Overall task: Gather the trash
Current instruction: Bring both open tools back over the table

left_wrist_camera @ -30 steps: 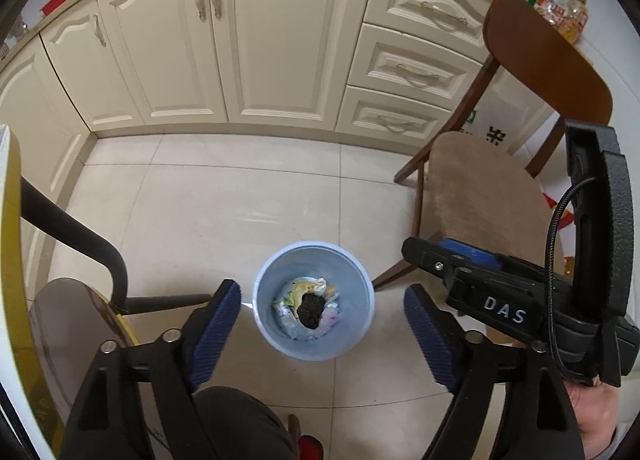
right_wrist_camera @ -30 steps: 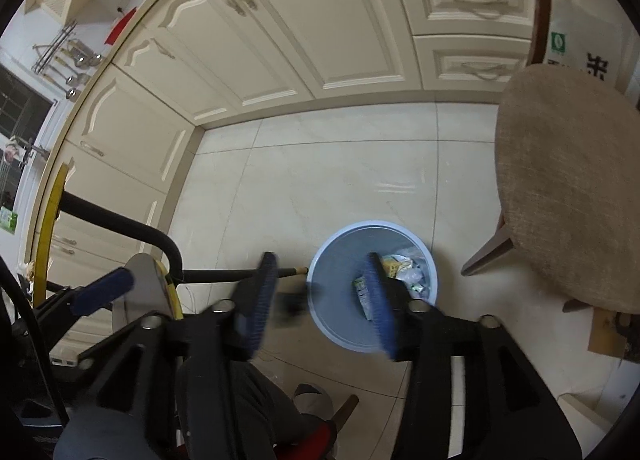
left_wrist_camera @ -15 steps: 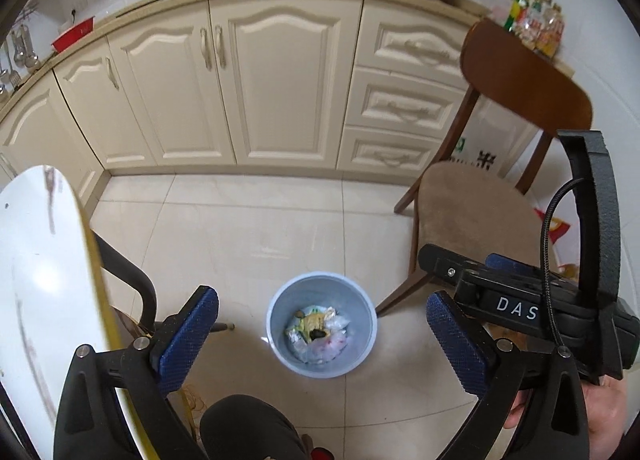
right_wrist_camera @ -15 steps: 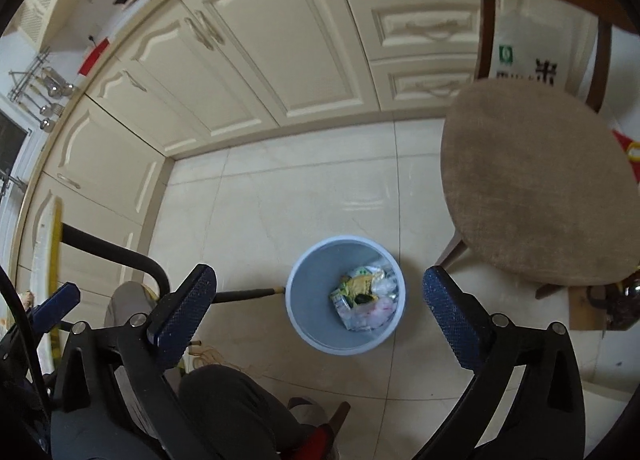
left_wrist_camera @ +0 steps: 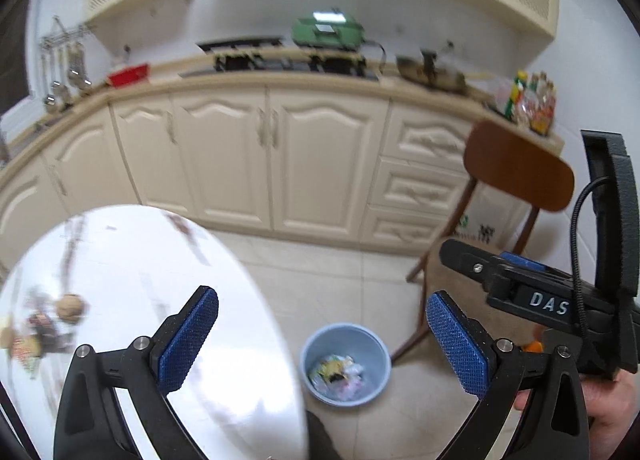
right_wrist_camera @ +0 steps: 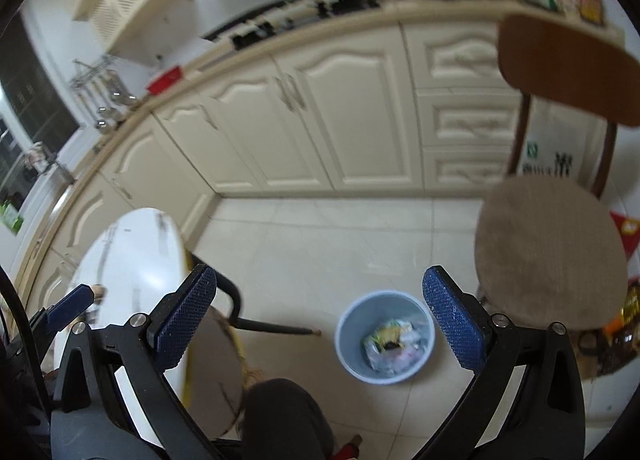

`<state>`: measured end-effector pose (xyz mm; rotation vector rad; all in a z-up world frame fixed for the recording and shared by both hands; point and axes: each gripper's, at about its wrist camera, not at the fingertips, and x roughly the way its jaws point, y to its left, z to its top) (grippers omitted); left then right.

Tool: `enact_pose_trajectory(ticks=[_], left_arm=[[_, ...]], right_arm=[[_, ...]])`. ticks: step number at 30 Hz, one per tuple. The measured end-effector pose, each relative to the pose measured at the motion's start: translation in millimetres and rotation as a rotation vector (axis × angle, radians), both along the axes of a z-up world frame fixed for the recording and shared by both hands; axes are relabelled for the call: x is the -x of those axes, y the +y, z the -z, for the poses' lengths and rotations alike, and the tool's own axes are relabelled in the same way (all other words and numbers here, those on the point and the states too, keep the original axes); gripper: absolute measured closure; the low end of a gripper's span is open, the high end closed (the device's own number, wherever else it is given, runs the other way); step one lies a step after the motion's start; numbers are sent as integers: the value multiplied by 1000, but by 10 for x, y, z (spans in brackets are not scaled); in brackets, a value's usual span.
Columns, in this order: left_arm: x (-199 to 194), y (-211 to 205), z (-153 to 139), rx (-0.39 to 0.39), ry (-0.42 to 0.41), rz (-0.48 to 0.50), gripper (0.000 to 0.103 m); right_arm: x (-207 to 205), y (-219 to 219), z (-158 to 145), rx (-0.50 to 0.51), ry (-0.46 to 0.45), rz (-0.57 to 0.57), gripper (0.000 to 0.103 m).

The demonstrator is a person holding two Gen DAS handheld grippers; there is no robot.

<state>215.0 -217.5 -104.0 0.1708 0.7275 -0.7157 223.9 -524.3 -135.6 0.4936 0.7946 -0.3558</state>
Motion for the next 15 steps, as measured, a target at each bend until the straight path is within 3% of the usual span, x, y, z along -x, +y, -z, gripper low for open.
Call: enact_pose_trajectory(ticks=[6, 15], left_arm=[[383, 964, -333, 60, -118, -126, 1], [1168, 2172, -568, 129, -260, -325, 1]], right_arm=[[-102, 686, -501, 66, -92, -91, 0], [-264, 1844, -1087, 209, -200, -227, 0]])
